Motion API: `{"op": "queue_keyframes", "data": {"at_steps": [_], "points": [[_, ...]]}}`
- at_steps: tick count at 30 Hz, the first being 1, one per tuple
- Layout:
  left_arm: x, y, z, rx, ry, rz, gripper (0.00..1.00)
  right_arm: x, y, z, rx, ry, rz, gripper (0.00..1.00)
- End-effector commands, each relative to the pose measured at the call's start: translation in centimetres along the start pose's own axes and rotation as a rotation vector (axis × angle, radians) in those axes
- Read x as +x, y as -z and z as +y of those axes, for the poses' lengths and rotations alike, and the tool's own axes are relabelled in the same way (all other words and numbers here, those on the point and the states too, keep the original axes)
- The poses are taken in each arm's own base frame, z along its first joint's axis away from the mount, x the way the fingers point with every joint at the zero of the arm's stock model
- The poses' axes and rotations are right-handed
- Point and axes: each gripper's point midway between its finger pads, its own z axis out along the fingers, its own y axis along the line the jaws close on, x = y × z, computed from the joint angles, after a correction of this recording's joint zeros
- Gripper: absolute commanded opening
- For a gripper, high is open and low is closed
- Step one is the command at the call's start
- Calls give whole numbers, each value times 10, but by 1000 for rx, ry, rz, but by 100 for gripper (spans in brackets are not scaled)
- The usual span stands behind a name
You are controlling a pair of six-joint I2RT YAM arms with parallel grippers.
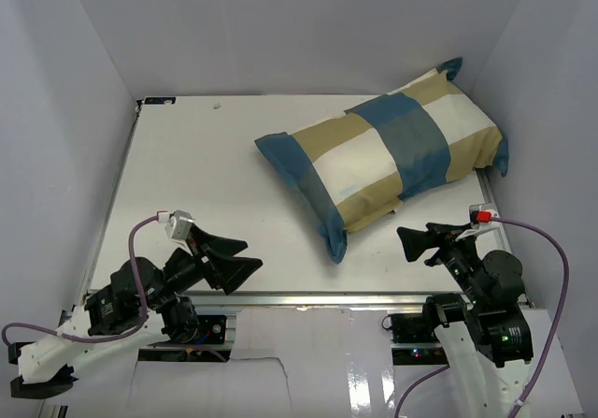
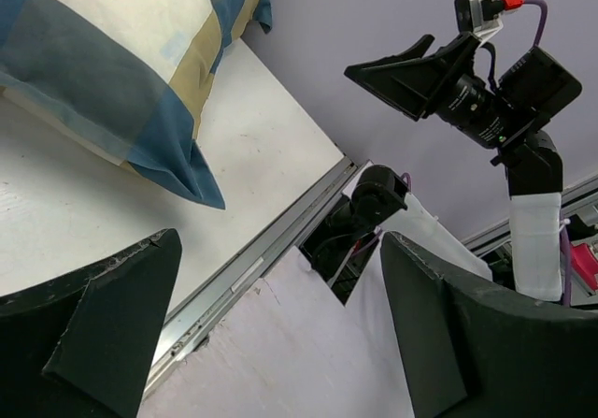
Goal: Remove the pillowcase from the pillow
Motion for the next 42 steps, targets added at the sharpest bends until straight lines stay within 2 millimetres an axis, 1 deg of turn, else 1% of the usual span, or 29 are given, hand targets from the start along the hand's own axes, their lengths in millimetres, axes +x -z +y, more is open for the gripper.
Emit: {"op": "queue_keyframes", "data": {"at_steps": [1, 3, 9, 13, 16, 17, 18, 20, 21, 22, 24, 25, 26, 27, 28, 29, 30, 31, 32, 33, 34, 35, 36, 37, 38, 39, 40, 41, 42], "points": [[12, -4, 4, -17, -16, 52, 98, -9, 0, 0, 2, -6, -56, 90], [11, -4, 5, -23, -16, 48, 98, -5, -2, -1, -1, -10, -43, 90], [10, -4, 14, -62, -15, 26, 98, 0, -6, -4, 17, -23, -4, 90], [11, -5, 18, -80, -8, 22, 98, -1, -3, -3, 15, -21, -9, 90], [10, -8, 31, -158, -14, 15, 98, -1, -2, -2, 14, -21, -11, 90], [14, -13, 38, -201, -18, 31, 98, -1, -2, -2, 13, -21, -9, 90], [11, -15, 47, -258, -22, 16, 98, -1, -1, -2, 12, -22, -7, 90], [10, -22, 56, -320, -35, 10, 98, -1, 0, 1, 0, -21, -6, 90], [11, -33, 62, -359, -59, 14, 98, -1, 1, 3, -11, -19, -8, 90], [12, -41, 63, -372, -78, 19, 98, -1, 1, 6, -26, -17, -10, 90], [9, -57, 62, -394, -123, 28, 98, -2, 4, 10, -53, -6, -25, 90], [16, -74, 66, -425, -149, 55, 98, -4, 5, 16, -85, -2, -35, 90], [8, -85, 60, -425, -161, 48, 98, -3, 6, 19, -103, 2, -35, 90], [8, -95, 59, -429, -187, 57, 98, -3, 6, 21, -117, 2, -34, 90], [19, -115, 66, -458, -210, 99, 98, -4, 12, 27, -147, 13, -55, 90], [7, -130, 56, -445, -203, 85, 98, -1, 12, 28, -161, 6, -50, 90], [2, -142, 64, -470, -199, 90, 98, -2, 13, 31, -173, 5, -63, 90], [22, -161, 72, -453, -188, 187, 98, 0, 14, 34, -197, 3, -62, 90], [20, -172, 74, -443, -165, 204, 98, 1, 13, 36, -214, 2, -66, 90], [-2, -187, 81, -441, -133, 160, 98, 1, 15, 39, -229, 8, -76, 90], [10, -200, 86, -417, -106, 205, 98, 2, 16, 41, -241, 10, -73, 90], [8, -209, 93, -419, -99, 204, 98, 1, 17, 42, -245, 16, -72, 90], [-8, -221, 93, -415, -97, 171, 98, 1, 19, 42, -246, 25, -71, 90], [-7, -229, 97, -425, -108, 184, 98, 1, 19, 41, -241, 29, -69, 90], [10, -243, 114, -462, -114, 235, 98, 4, 20, 40, -238, 40, -58, 90], [1, -257, 111, -463, -117, 236, 98, 4, 21, 41, -238, 46, -60, 90], [25, -269, 131, -500, -118, 301, 98, 4, 22, 41, -239, 52, -59, 90], [33, -276, 138, -514, -118, 332, 98, 5, 22, 40, -239, 59, -56, 90], [31, -288, 138, -513, -115, 327, 98, 5, 23, 41, -240, 60, -55, 90]]}}
